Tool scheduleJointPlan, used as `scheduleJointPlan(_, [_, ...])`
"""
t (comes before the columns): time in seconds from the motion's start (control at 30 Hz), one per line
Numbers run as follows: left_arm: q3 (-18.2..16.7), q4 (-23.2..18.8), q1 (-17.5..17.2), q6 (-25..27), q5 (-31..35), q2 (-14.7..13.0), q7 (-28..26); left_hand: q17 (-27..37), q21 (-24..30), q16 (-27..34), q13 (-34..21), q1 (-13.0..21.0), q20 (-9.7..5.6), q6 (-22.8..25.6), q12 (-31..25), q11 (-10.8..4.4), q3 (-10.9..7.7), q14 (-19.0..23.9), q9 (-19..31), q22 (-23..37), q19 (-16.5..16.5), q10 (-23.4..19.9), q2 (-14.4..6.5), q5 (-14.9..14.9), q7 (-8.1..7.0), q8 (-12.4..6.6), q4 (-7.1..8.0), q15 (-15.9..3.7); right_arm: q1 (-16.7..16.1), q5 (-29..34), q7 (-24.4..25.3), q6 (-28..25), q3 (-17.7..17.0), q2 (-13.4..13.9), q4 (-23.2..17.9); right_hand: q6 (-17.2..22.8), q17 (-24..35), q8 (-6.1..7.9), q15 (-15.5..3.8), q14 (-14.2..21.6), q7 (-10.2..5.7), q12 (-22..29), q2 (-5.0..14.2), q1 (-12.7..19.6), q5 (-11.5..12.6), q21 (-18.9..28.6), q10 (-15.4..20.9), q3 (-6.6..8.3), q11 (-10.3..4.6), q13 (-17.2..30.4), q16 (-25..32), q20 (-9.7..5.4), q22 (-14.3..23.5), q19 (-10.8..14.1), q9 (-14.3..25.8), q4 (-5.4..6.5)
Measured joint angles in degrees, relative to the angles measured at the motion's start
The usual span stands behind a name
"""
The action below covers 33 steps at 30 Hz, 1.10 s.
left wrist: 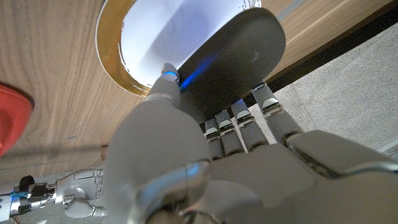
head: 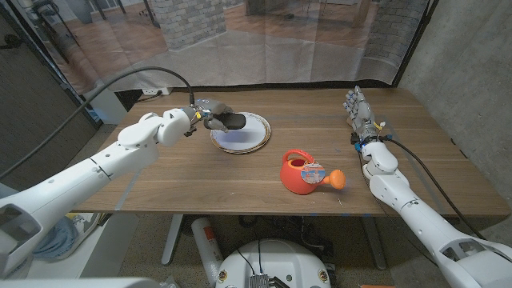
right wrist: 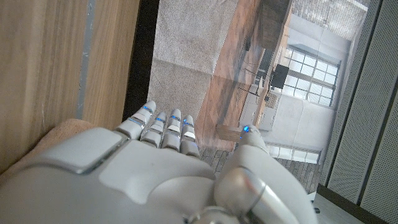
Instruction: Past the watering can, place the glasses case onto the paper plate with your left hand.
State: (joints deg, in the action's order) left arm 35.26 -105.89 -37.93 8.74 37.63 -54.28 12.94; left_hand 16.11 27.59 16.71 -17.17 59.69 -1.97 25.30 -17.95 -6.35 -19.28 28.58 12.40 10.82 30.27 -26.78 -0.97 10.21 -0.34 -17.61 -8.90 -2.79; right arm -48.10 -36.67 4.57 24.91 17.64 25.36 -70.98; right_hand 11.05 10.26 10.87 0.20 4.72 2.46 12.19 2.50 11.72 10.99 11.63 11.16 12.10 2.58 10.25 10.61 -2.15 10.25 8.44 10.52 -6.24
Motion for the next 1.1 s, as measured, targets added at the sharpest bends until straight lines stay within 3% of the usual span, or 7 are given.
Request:
scheduleJointPlan(0.6, [1.64,4.61,2.68,-3.05,0.17,2.44,-1.36,-0.01,-0.12,0.00,-0.27,0.22,-0.26,0.30,0.00,-0.30,0.00,0.00,-0.04,-0.01,-0.34,-0.32,0.22,-0.13,-0.31,-0.08,0.00,0.00,-0.23,0.07,0.24,0.00,-0.05,-0.16,-0.09,0.00,-0.01,0.00,0.00,0.00,0.00,0.00,0.31,0.30,0.00,0.00,0.00,0.00,0.00,0.00,0.00,0.00,0.00,0.00,0.00,0.00])
scheduleJointPlan(1.1, [4.45,11.39,6.40,-5.44,0.04,5.63,-2.73,0.27,-0.16,0.00,-0.54,0.31,-0.37,0.55,0.37,-0.40,0.00,0.00,0.00,-0.04,-0.65,-0.85,0.31,-0.02,-0.57,-0.23,0.00,0.00,0.00,0.07,0.29,-0.03,0.08,-0.41,0.32,0.00,-0.01,0.00,0.21,0.21,0.00,0.00,0.30,0.31,0.00,0.00,0.35,0.00,-0.29,0.00,0.00,0.21,0.00,0.21,0.00,0.00])
